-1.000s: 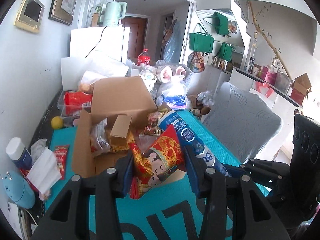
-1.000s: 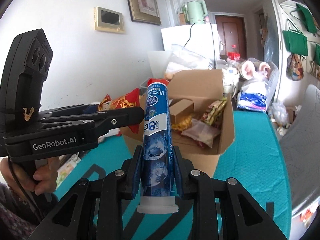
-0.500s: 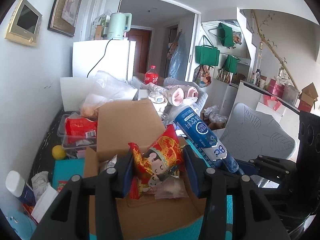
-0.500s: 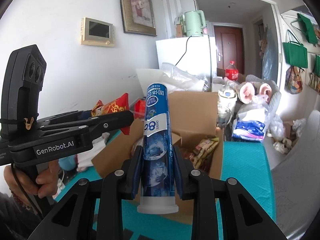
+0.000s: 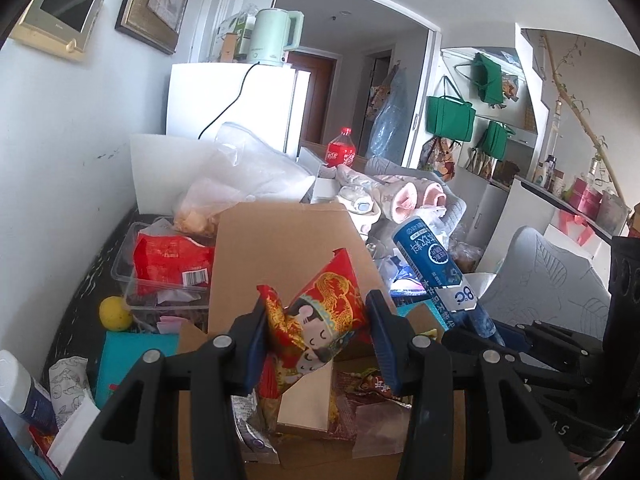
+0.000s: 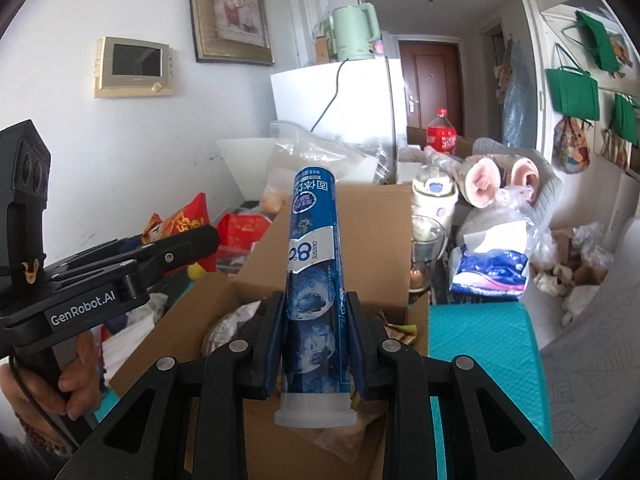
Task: Organize snacks
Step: 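Lift the candy pack and blue tube with both grippers over the cardboard box, then lower both items into the cardboard box and open both grippers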
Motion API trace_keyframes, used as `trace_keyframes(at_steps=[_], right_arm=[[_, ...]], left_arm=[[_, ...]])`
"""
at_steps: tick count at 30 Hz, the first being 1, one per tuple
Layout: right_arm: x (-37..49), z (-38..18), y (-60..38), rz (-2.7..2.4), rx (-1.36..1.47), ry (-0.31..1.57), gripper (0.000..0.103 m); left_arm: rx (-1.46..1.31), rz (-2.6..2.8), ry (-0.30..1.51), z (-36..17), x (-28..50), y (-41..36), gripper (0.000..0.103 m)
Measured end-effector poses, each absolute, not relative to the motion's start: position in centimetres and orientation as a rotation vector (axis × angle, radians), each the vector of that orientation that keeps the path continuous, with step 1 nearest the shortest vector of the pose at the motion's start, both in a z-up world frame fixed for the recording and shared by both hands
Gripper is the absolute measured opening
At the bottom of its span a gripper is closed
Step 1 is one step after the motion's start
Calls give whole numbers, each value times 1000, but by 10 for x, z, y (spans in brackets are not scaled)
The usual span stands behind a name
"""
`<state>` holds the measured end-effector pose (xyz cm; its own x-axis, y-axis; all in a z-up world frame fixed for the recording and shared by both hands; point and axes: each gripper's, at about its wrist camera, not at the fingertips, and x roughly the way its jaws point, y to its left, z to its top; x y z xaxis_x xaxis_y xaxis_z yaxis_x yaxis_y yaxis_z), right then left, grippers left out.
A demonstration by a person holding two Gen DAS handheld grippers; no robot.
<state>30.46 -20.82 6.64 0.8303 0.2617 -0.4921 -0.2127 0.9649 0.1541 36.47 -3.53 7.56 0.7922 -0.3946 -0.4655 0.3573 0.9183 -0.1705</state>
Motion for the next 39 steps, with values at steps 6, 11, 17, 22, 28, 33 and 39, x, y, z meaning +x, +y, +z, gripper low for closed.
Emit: trace_keyframes(at_steps=[6, 11, 17, 22, 28, 33, 39], right_arm=[[329, 45, -209, 211, 105, 607, 28], [340, 27, -203, 194, 89, 680, 28], [346, 11, -195, 185, 60, 743, 28], [352, 0, -192, 143, 0, 787, 28], [353, -3, -189, 146, -33, 809, 28], [355, -9, -184, 146, -74, 834, 28], [360, -17, -182, 156, -74, 880, 28]], left_arm=[[-64, -404, 565, 57, 385, -43, 45], [-17, -407, 639, 42, 393, -50, 45], [31, -373, 699, 25, 403, -57, 45], [71, -346, 731, 13, 407, -61, 45], [86, -329, 787, 4, 414, -63, 45], [155, -284, 850, -8, 419, -67, 46], [164, -265, 879, -13, 423, -67, 53]])
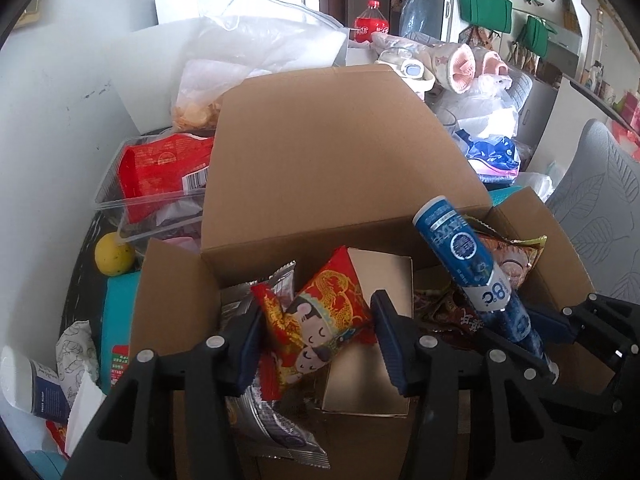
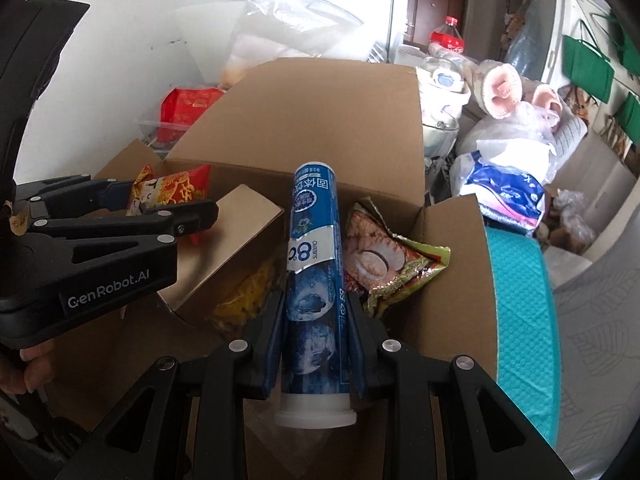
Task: Organize snacks
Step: 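Lower both items into the cardboard box and open both grippers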
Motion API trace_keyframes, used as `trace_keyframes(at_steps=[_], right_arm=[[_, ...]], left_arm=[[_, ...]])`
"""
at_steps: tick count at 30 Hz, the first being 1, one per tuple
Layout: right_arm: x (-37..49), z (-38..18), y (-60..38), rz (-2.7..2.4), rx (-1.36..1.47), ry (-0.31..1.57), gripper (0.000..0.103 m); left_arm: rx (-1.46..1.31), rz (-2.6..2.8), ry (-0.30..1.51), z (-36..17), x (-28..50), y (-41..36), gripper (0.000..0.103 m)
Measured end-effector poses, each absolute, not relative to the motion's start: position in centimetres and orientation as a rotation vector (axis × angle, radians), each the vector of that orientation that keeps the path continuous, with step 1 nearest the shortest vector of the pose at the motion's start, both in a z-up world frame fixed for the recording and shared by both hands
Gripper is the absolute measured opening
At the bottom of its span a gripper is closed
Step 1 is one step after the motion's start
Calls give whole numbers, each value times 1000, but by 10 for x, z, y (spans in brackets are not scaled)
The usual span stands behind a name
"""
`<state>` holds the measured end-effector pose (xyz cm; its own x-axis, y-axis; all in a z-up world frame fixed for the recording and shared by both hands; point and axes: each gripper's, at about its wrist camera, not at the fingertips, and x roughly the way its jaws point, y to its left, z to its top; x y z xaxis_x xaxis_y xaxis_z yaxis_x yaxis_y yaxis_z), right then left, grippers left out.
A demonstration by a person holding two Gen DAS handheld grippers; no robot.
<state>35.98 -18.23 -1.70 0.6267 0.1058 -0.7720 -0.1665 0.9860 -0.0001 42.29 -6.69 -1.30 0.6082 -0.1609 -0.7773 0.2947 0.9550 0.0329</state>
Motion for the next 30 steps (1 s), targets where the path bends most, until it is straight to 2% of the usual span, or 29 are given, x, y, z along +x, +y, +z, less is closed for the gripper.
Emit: trace_keyframes(at_steps=[3, 6, 10, 14, 19, 21, 30], right_arm=[[359, -18, -182, 153, -71, 882, 28], [360, -18, -183, 153, -66, 886, 30], [359, -16, -183, 147, -68, 889, 36], [357, -14, -184, 125, -73, 876, 42], [352, -7, -185, 104, -92, 857, 43], [350, -4, -186, 91, -99, 848, 47], [341, 3, -193, 70, -95, 849, 47]], left_arm=[[163, -257, 899, -16, 426, -67, 59], [163, -254, 903, -16, 426, -67, 62], [183, -253, 912, -18, 426, -70, 81], [196, -253, 907, -18, 424, -72, 81], [179, -247, 915, -18, 424, -70, 81], [175, -245, 921, -17, 424, -69, 81], [171, -251, 899, -6, 418, -68, 81]])
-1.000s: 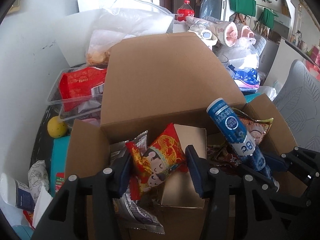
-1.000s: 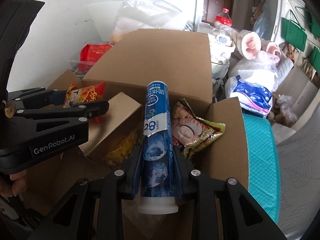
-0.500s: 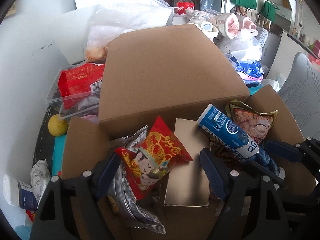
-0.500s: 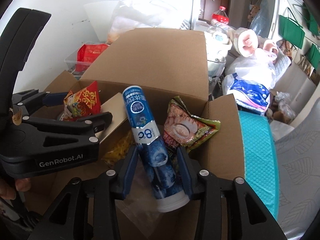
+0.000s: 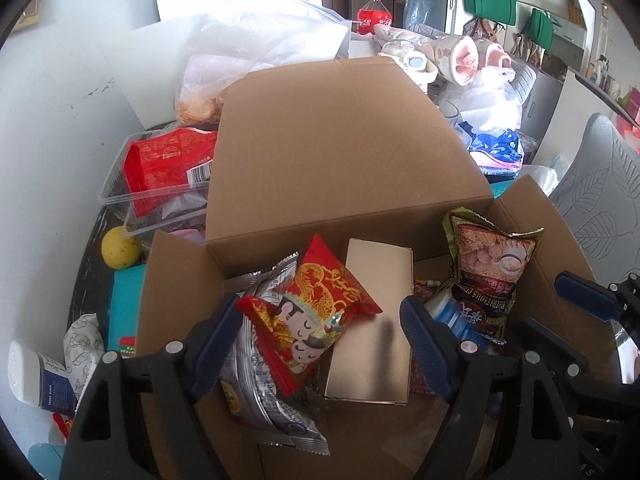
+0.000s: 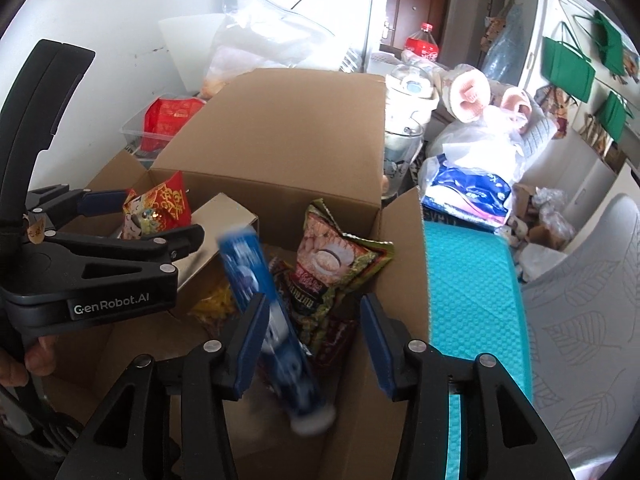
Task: Organize snacks
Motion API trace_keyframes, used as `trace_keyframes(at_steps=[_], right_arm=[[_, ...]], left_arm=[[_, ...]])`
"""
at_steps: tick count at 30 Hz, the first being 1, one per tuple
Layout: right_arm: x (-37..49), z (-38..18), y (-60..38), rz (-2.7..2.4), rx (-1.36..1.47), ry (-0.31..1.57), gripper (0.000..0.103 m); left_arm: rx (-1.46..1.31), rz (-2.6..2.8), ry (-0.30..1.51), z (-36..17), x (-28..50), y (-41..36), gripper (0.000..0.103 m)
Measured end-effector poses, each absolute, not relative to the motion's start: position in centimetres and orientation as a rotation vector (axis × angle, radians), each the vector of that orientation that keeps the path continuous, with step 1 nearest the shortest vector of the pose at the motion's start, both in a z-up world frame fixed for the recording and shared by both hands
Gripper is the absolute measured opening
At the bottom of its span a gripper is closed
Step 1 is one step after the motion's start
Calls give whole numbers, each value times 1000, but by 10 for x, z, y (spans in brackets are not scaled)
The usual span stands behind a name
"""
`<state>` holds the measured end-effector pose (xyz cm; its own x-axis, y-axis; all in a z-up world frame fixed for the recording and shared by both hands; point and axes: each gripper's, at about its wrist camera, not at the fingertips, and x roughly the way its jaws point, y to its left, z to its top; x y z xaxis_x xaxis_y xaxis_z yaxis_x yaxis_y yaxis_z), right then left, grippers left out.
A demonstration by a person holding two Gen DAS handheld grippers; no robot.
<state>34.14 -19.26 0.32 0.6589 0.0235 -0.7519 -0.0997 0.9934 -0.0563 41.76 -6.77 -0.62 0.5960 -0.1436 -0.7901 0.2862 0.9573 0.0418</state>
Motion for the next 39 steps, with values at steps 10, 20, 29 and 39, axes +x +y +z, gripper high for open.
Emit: trace_keyframes(at_steps=[10, 20, 29, 39], right_arm=[[324, 28, -201, 82, -38, 803, 47], [292, 75, -204, 60, -29, 687, 47], [239, 120, -203, 40, -34, 535, 53], [160, 150, -190, 30, -66, 405, 64]], left_arm=[[151, -251, 814, 37, 394, -64, 81], [119, -280, 712, 89, 356, -57, 81], [95, -305, 553, 142, 290, -44, 81], [123, -327, 441, 168, 212, -30, 81]])
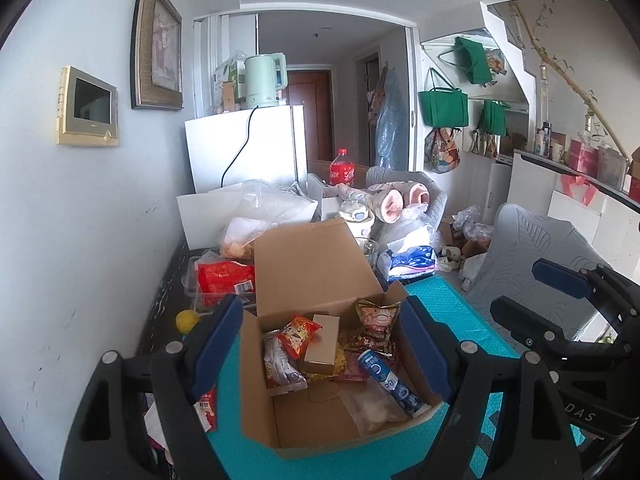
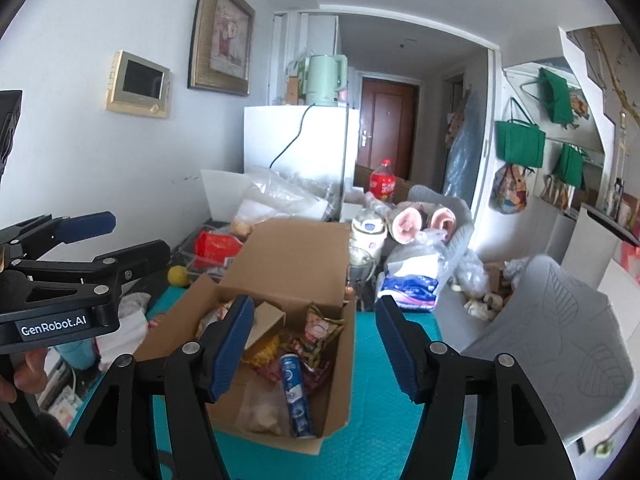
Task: Organize snacks
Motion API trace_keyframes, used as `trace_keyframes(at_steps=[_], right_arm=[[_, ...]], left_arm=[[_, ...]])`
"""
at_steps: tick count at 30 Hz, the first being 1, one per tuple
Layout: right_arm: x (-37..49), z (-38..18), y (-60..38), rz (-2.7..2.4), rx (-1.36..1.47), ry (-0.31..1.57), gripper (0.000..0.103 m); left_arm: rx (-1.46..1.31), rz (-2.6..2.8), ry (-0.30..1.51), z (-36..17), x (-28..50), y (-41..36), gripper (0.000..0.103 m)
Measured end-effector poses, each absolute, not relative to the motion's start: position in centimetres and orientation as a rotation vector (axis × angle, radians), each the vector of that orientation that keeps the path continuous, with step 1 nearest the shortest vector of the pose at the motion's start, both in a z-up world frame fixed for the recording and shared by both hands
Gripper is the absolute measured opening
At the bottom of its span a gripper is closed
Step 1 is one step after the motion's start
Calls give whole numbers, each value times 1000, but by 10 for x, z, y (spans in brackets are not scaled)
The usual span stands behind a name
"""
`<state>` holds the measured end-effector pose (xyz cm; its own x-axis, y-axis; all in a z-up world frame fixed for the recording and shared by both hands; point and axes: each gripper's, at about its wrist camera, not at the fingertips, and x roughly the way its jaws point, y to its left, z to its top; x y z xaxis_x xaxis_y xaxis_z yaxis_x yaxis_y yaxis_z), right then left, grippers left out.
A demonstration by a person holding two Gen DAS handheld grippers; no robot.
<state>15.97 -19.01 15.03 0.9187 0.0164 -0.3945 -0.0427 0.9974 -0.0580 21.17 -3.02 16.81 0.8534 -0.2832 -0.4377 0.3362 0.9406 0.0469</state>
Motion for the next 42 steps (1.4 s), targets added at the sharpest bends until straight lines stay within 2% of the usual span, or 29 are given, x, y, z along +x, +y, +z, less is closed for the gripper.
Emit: trace_keyframes(at_steps=[4, 17, 28, 42], right_arm=[[129, 151, -187, 24, -59, 377, 69], [72, 121, -175, 7, -42, 388, 70], [67, 88, -170, 20, -31, 465, 70], [72, 84, -168, 24, -34, 481, 70]], left_arm=[[123, -329, 422, 166, 182, -21, 83], [98, -337, 432, 134, 126, -5, 83], [64, -333, 499, 104, 124, -2, 83], [54, -331, 525, 99, 131, -1, 83]])
